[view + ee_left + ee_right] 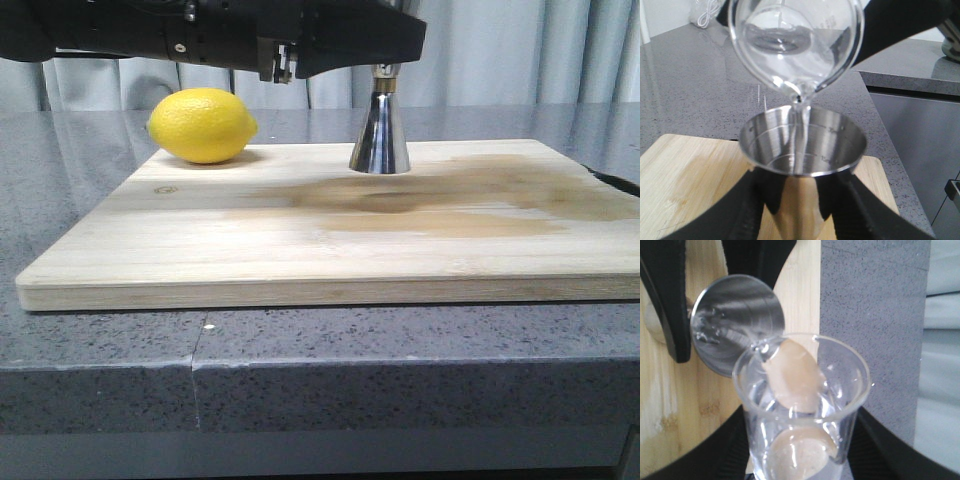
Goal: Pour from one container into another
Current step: 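Tilt the beaker with the right gripper, pouring liquid into the jigger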
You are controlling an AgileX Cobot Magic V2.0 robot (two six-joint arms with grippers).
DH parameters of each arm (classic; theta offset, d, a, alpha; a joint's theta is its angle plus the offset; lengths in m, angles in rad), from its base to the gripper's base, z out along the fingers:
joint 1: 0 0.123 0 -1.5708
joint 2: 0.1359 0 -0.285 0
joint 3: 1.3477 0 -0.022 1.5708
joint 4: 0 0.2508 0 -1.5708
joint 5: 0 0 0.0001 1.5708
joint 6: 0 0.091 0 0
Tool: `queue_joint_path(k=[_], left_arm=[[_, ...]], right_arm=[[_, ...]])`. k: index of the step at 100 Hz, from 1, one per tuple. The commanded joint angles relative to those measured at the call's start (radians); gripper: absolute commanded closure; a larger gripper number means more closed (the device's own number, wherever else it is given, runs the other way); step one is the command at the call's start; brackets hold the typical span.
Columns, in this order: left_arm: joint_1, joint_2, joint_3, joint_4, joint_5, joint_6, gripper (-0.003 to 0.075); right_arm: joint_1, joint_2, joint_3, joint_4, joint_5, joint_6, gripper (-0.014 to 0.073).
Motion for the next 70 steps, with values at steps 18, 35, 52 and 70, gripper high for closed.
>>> queue_joint_path(k=[18, 35, 52, 70], left_arm=[[-0.005, -0.052, -0.033, -0.081, 0.059, -0.006, 0.0512], [-0.005, -0.052, -0.033, -0.081, 0.059, -0.006, 0.0512], [-0.005, -0.052, -0.033, -0.081, 0.059, -0.006, 0.0512], [-0.005, -0.052, -0.033, -0.081, 0.059, -0.006, 0.0512]], right_arm=[[0.001, -0.032, -0.036, -0.019, -0.081, -0.104, 0.0307], [0.001, -0.032, -0.036, -0.024, -0.095, -0.139, 0.0307], [0.001, -0.032, -0.036, -0.067, -0.111, -0.139, 0.0307], [0.001, -0.032, -0.036, -0.080, -0.141, -0.139, 0.0307]])
